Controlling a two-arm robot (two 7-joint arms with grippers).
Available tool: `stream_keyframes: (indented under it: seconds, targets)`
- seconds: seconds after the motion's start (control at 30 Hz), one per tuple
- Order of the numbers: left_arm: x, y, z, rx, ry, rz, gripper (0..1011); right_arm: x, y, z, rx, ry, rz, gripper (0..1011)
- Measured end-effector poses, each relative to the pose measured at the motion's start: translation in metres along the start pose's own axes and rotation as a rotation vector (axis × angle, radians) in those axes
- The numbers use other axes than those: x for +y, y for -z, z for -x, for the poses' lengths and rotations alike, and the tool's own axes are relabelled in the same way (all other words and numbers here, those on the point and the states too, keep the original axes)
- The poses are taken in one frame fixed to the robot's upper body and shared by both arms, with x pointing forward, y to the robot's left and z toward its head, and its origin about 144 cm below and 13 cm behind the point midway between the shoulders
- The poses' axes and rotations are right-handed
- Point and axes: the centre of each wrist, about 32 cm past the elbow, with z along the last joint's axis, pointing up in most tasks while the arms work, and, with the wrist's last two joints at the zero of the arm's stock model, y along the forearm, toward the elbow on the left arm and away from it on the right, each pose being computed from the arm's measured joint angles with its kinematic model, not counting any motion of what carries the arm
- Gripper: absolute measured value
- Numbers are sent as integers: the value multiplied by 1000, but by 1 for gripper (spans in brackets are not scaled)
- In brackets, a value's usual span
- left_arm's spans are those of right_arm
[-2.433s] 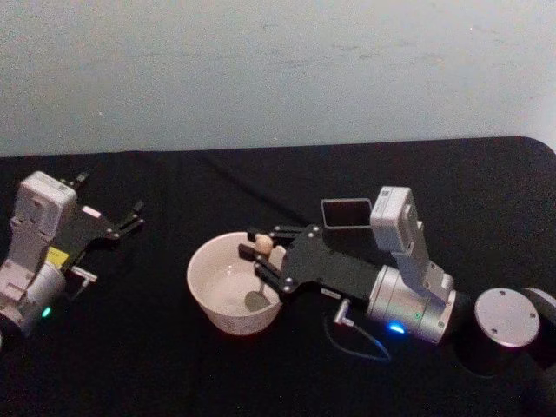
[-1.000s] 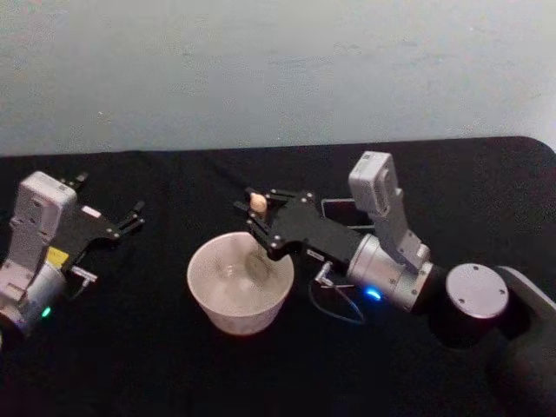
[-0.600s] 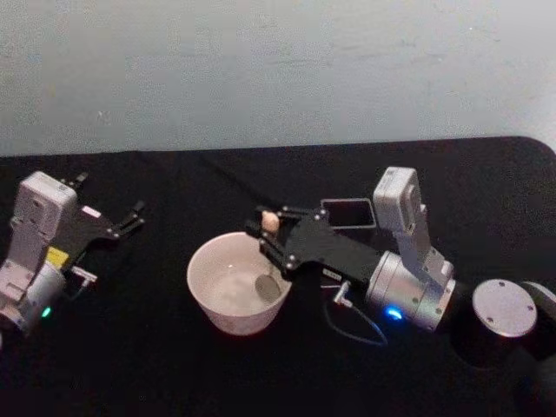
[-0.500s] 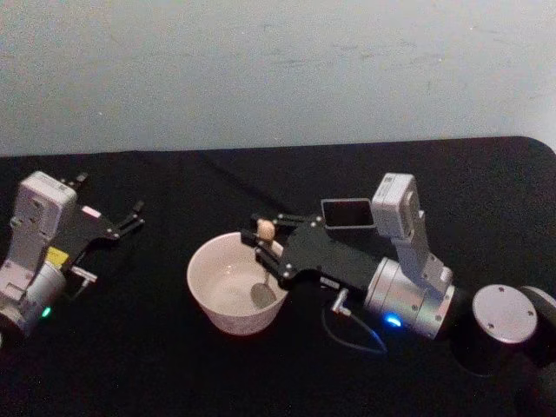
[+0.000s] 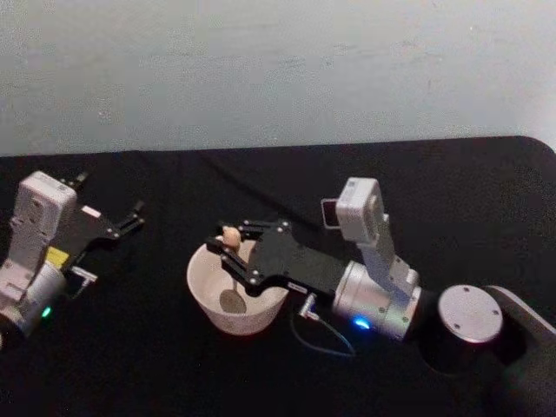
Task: Pick up the stirring spoon with one hand, stir inside the cup, then place it back in its original position.
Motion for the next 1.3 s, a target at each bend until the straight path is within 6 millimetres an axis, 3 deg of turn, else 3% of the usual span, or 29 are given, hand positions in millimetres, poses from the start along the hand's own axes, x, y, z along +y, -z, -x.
stream_keyframes:
  seconds: [0.33,0.97,1.3]
  targets:
    - [0,0,0,0,0,0,1001,16,2,-19,-15,85,-8,212]
    - [0,0,0,0,0,0,1001,7,2,-27,-19,121,3,211]
    - [0,0,0,0,0,0,1001,-10,1,-25,-26,126,13,211]
